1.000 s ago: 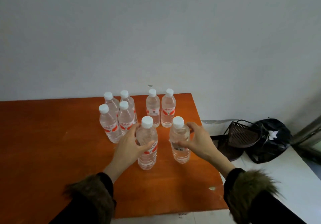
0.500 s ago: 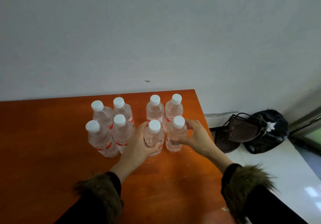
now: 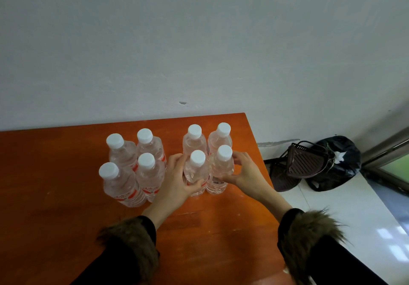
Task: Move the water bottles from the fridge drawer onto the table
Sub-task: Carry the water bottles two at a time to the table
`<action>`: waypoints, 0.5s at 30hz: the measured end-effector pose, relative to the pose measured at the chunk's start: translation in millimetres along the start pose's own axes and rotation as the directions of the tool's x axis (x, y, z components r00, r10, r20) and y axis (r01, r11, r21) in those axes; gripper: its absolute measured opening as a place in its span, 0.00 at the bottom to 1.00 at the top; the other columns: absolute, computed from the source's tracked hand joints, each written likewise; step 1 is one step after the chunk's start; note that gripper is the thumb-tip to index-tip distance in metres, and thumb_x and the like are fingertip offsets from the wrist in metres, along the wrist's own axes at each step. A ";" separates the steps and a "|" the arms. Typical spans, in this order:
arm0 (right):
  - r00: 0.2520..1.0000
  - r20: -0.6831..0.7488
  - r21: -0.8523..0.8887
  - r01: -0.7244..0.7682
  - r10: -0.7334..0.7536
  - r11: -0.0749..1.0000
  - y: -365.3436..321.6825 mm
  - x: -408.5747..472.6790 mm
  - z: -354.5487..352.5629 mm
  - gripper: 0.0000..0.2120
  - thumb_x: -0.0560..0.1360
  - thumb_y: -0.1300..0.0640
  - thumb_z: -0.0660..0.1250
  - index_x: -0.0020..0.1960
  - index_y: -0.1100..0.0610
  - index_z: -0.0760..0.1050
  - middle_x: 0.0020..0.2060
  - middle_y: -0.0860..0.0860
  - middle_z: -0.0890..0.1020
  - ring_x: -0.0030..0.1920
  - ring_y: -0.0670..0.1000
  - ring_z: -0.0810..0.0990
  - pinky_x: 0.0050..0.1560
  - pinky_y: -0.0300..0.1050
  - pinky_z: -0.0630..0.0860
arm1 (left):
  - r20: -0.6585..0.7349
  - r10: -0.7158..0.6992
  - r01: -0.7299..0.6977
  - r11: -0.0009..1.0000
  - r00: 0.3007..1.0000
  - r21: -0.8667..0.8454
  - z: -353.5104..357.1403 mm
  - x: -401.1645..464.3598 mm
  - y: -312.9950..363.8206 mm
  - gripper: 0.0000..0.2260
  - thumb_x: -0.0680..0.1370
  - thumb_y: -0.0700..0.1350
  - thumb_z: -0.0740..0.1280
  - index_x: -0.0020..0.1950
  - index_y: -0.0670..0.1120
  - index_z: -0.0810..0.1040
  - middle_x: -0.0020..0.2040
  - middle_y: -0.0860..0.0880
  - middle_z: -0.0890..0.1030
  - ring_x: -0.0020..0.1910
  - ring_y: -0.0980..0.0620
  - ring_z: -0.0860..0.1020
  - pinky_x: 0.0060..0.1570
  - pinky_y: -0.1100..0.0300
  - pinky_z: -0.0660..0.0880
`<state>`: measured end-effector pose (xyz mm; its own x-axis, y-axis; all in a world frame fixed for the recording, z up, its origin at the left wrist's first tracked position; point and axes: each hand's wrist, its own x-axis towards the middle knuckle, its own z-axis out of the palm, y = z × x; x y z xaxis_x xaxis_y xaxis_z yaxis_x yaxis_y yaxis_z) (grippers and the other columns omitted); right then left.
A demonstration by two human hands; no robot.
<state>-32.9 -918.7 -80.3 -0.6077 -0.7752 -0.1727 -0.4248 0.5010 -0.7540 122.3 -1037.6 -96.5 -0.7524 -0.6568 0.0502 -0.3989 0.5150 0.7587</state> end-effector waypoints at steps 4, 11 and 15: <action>0.999 0.003 0.075 -0.032 0.032 0.997 2.0 -1.9 2.3 0.35 0.65 0.53 0.76 0.67 0.53 0.64 0.63 0.48 0.70 0.61 0.45 0.70 0.56 0.38 0.70 | -0.020 -0.030 0.029 0.999 0.999 -0.034 -0.8 3.8 -2.2 0.32 0.71 0.49 0.72 0.71 0.47 0.63 0.66 0.51 0.65 0.63 0.60 0.62 0.63 0.68 0.60; 0.999 -0.010 0.056 -0.038 0.038 0.998 -3.7 -9.0 7.7 0.33 0.68 0.54 0.74 0.69 0.53 0.63 0.65 0.51 0.69 0.64 0.50 0.69 0.64 0.48 0.71 | -0.014 -0.091 0.090 0.994 0.996 -0.061 -1.4 -2.6 6.5 0.31 0.73 0.48 0.70 0.72 0.50 0.60 0.70 0.51 0.66 0.70 0.53 0.64 0.67 0.56 0.62; 1.000 -0.013 -0.008 0.002 -0.002 1.000 -14.9 -24.0 3.4 0.33 0.71 0.50 0.71 0.71 0.52 0.61 0.69 0.51 0.68 0.68 0.52 0.67 0.65 0.47 0.66 | -0.006 -0.143 0.142 0.989 0.990 -0.044 -5.7 -5.4 20.0 0.35 0.74 0.49 0.69 0.75 0.49 0.54 0.75 0.48 0.60 0.73 0.48 0.60 0.69 0.52 0.60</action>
<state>-9.7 -908.8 -67.0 -0.6154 -0.7711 -0.1634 -0.4311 0.5029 -0.7492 121.4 -1027.0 -77.9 -0.6847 -0.7268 -0.0547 -0.4787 0.3918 0.7857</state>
